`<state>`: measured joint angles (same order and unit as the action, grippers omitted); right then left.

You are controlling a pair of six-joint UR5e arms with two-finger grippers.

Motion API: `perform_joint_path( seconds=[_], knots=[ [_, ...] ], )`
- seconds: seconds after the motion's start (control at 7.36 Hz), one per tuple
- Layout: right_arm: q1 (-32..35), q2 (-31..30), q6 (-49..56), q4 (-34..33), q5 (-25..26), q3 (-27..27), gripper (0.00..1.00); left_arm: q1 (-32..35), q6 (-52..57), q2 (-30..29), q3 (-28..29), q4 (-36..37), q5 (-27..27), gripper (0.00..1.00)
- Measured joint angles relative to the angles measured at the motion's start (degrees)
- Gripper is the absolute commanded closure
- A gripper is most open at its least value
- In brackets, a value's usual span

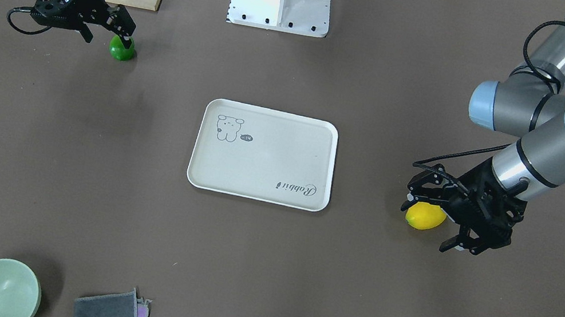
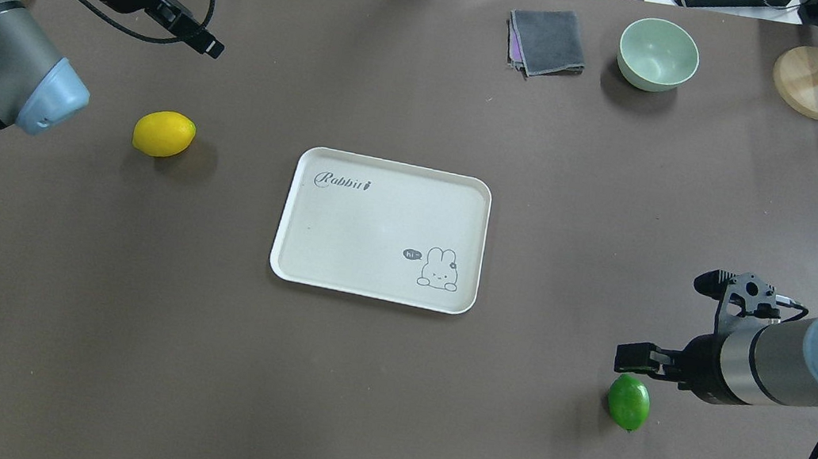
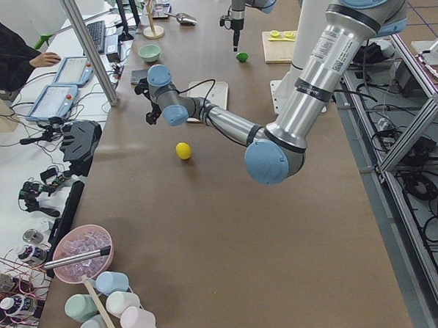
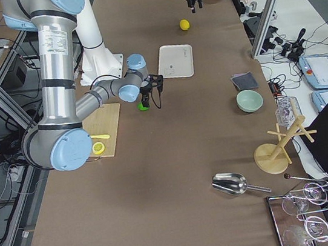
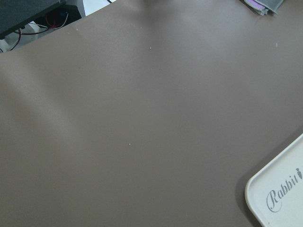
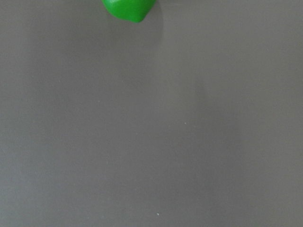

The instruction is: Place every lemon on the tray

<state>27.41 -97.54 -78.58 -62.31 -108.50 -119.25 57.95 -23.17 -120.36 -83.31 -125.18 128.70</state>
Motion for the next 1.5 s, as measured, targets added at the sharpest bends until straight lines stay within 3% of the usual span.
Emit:
perform_joint_path(
  seconds=[0.41, 0.68, 0.95, 1.5],
  knots=[
    [-4.05, 0.13, -0.22, -0.67, 1.53, 0.92, 0.03, -0.16, 1.96, 0.00, 0.65, 0.22, 0.06, 0.02],
    [-5.43, 0.28, -0.25, -0.69, 2.40, 2.06, 0.47, -0.50, 5.22, -0.04, 1.76, 0.48, -0.01, 0.02],
    [-5.69, 0.36, -0.24, -0.61, 2.57, 2.89, 1.00, -0.55, 7.57, 0.10, 2.52, 0.52, 0.01, 0.02],
    [-3.17, 0.44, -0.17, -0.60, 1.52, 1.13, 1.00, -0.64, 15.80, 0.97, 2.91, 0.94, -0.48, 0.02]
  ],
)
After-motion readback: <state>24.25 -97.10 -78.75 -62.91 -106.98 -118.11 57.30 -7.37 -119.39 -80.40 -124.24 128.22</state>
